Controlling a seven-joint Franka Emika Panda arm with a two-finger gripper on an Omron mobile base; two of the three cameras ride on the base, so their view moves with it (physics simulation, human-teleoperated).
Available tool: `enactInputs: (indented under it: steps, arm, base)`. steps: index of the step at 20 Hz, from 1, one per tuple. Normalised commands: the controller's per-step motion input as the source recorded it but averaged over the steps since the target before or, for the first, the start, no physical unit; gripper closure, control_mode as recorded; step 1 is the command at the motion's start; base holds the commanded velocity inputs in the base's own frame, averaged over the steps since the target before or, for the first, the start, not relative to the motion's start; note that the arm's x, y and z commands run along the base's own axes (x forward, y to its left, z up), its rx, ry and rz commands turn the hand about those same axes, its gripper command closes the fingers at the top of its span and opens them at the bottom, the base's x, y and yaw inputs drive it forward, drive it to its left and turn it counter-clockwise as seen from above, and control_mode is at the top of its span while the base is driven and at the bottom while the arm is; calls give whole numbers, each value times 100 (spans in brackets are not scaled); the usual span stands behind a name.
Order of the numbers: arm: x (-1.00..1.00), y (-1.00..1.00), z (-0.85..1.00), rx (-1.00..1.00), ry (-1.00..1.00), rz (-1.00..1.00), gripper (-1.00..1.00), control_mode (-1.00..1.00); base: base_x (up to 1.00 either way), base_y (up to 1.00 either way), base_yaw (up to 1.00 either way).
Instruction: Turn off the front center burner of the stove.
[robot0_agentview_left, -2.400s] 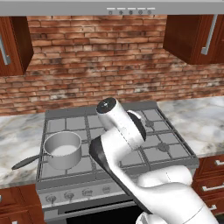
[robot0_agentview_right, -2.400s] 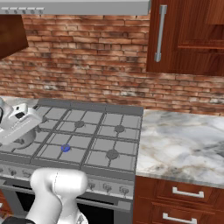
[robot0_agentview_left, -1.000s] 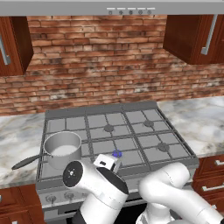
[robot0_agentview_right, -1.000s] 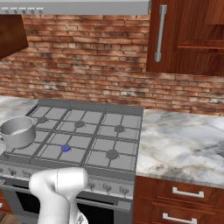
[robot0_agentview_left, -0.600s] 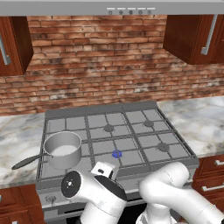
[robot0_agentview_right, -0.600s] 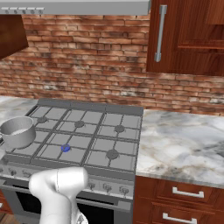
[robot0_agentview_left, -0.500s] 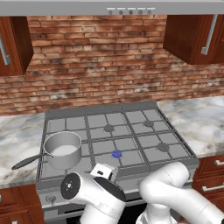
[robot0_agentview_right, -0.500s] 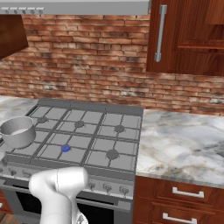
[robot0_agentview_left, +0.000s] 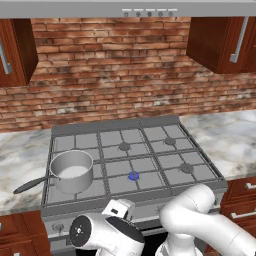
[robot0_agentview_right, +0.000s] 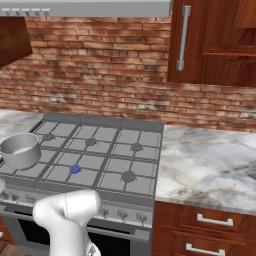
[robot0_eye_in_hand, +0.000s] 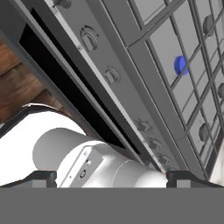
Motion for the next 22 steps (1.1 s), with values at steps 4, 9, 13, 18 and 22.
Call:
enactInputs:
  steps: [4,9,13,18,22]
  arm:
    - [0,0,-13,0,-6,0,-100,-100]
    - [1,0,-4,-5,-4,0,-100,-100]
    - [12,3,-15,-10,0,0,-100,-100]
    - [17,0,-13,-8,-1,4,-100,-100]
    - [19,-4,-19,-6,0,7,-100,-100]
  base:
    - [0,0,0]
    - [0,0,0]
    - [0,0,0]
    - [0,0,0]
    - [0,0,0]
